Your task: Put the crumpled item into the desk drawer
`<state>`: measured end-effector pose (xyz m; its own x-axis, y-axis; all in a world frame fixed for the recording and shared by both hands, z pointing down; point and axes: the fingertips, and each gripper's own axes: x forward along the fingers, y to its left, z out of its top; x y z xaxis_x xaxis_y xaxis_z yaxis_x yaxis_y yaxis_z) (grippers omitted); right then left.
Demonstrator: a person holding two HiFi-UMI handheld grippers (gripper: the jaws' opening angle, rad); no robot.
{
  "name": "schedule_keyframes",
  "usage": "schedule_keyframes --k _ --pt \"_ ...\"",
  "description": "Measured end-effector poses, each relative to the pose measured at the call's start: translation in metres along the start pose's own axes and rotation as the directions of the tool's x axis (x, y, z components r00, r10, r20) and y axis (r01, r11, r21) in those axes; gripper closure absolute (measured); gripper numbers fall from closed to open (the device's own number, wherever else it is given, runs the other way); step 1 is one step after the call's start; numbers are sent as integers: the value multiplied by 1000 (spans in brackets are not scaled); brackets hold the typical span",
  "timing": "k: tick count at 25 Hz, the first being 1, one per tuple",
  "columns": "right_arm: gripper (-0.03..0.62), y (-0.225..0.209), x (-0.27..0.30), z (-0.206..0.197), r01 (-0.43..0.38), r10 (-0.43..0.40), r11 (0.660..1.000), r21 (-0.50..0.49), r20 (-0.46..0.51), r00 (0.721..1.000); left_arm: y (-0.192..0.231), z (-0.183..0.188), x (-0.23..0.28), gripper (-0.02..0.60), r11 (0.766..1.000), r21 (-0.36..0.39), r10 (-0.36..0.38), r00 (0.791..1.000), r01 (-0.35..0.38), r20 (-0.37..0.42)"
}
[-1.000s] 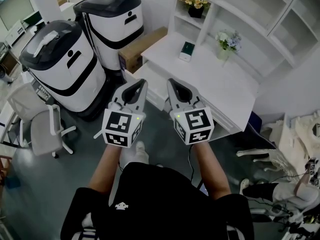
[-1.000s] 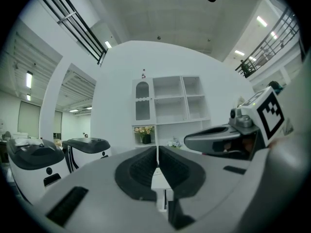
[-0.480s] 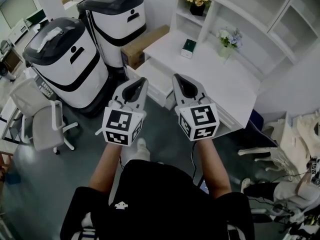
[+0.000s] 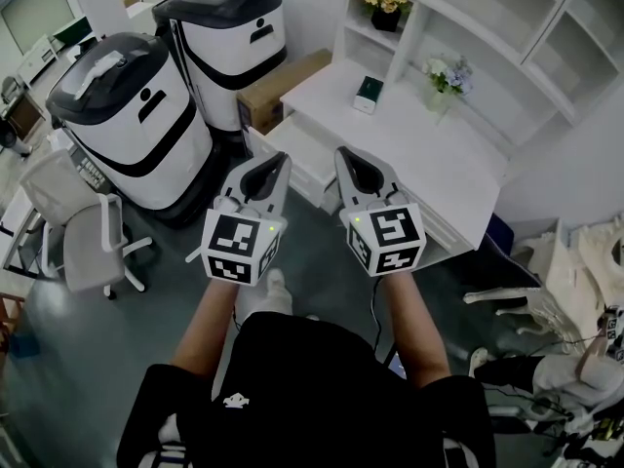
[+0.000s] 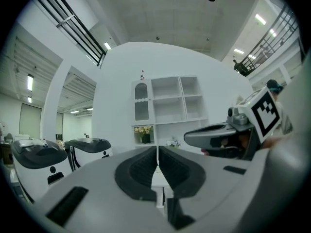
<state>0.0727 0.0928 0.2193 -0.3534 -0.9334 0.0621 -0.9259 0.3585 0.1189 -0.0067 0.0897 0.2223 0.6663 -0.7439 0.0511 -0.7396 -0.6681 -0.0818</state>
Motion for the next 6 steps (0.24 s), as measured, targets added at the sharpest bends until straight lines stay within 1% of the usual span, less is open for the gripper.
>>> schedule_keyframes --k 6 --pt "599 2 -4 -5 1 -1 1000 7 -2 1000 -4 -1 0 568 1000 -13 -5 1000 5 5"
